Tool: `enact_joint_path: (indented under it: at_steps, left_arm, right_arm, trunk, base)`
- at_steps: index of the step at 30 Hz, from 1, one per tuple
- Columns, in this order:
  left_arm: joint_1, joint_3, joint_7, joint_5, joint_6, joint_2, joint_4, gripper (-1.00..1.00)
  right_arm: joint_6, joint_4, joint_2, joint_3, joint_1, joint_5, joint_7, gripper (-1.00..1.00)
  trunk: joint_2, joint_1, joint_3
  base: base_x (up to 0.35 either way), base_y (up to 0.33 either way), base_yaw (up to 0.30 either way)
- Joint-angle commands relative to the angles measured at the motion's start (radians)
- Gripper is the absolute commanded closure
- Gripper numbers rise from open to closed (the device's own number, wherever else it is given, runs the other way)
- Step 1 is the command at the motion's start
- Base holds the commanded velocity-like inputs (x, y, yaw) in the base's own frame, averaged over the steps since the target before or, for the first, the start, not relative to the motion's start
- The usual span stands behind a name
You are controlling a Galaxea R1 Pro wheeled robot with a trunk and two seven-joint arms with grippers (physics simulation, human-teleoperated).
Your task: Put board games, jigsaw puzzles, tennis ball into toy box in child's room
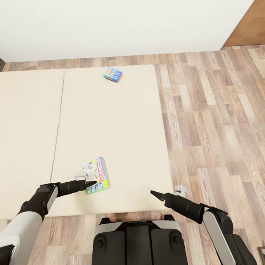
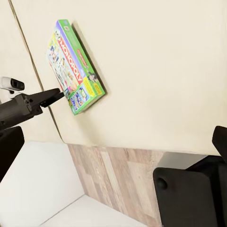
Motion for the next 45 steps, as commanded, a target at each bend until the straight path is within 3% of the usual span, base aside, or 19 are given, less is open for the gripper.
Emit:
enact_joint_path:
  at_steps: [1,11,24,33,45]
  left_arm:
    - [0.0,0.007,-0.007,-0.006,0.008,-0.001,-0.001,-1.0]
    - [0.0,0.016,0.016,-0.006,0.008,0.004,-0.011,-1.0]
    - [-0.001,0.017,0.144,-0.004,0.004,-0.004,-0.059,-1.0]
    - [-0.002,0.016,0.177,0.001,-0.057,-0.013,-0.062,-1.0]
    - [-0.024,0.013,0.179,0.0,-0.067,-0.065,-0.067,-1.0]
  right_arm:
    - [0.007,0.0,0.001,-0.003,0.0,0.002,0.005,-1.0]
    - [0.006,0.0,0.002,-0.001,-0.001,0.004,0.005,-1.0]
    - [0.005,0.001,0.003,-0.002,0.0,0.005,0.005,-1.0]
    - [0.005,0.0,0.002,-0.003,0.0,0.006,0.005,-1.0]
    - [0.004,0.0,0.003,-0.001,0.0,0.008,0.004,-1.0]
  trunk:
    - [-0.002,0.001,-0.001]
    - [-0.002,0.001,-0.001]
    - [-0.002,0.001,-0.001]
    - [-0.002,0.001,-0.001]
    - [-0.002,0.001,-0.001]
  base:
    - [0.0,0.0,0.0]
    - [0.0,0.0,0.0]
    - [0.0,0.0,0.0]
    - [0.0,0.0,0.0]
    - [0.0,0.0,0.0]
